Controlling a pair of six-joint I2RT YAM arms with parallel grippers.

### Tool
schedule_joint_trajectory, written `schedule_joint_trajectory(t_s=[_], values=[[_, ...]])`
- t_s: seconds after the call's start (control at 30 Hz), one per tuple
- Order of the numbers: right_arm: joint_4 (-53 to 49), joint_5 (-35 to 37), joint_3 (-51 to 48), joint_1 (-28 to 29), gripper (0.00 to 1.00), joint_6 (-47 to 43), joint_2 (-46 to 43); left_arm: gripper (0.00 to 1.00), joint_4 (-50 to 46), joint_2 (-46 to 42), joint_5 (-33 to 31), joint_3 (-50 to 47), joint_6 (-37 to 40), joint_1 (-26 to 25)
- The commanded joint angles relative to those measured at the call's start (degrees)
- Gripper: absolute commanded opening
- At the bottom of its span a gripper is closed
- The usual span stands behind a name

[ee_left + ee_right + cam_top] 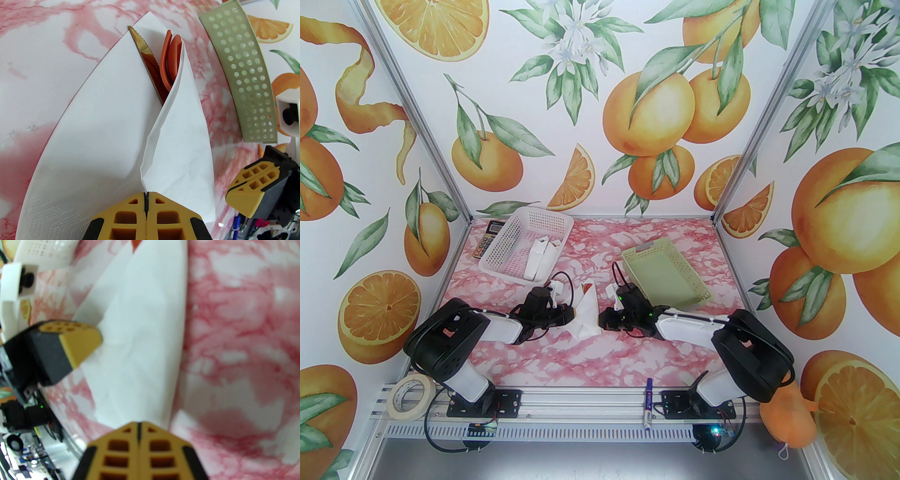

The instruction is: Place the utensils on the paper napkin and roll it up

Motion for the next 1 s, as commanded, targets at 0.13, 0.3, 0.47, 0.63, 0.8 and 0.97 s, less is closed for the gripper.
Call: schedule_joint_trajectory(t_s=[0.13, 0.3, 0.47, 0.63, 0.8, 0.97], values=[[3.45, -2.53, -1.63, 0.04, 0.03, 1.47, 0.05, 0.00, -6.39, 1.01, -2.32, -1.31, 0.19, 0.39], [3.65, -2.47, -1.93, 0.33, 0.03, 1.51, 1.08, 0.00, -6.38, 0.99, -2.32, -1.31, 0.19, 0.38], [4.40, -2.57, -2.16, 0.64, 0.02, 1.91, 1.96, 0.00, -6.53, 0.93, -2.34, -1.31, 0.19, 0.41], [3.70, -2.02, -1.98, 1.15, 0.02, 1.91, 2.76, 0.00, -6.37, 1.01, -2.32, -1.31, 0.19, 0.42], [3.26, -1.65, -1.99, 1.49, 0.01, 1.84, 3.37, 0.00, -6.38, 1.01, -2.34, -1.31, 0.17, 0.37], [3.08, -1.35, -1.79, 1.75, 0.01, 1.64, 4.45, 0.00, -6.43, 0.93, -2.32, -1.29, 0.22, 0.41]])
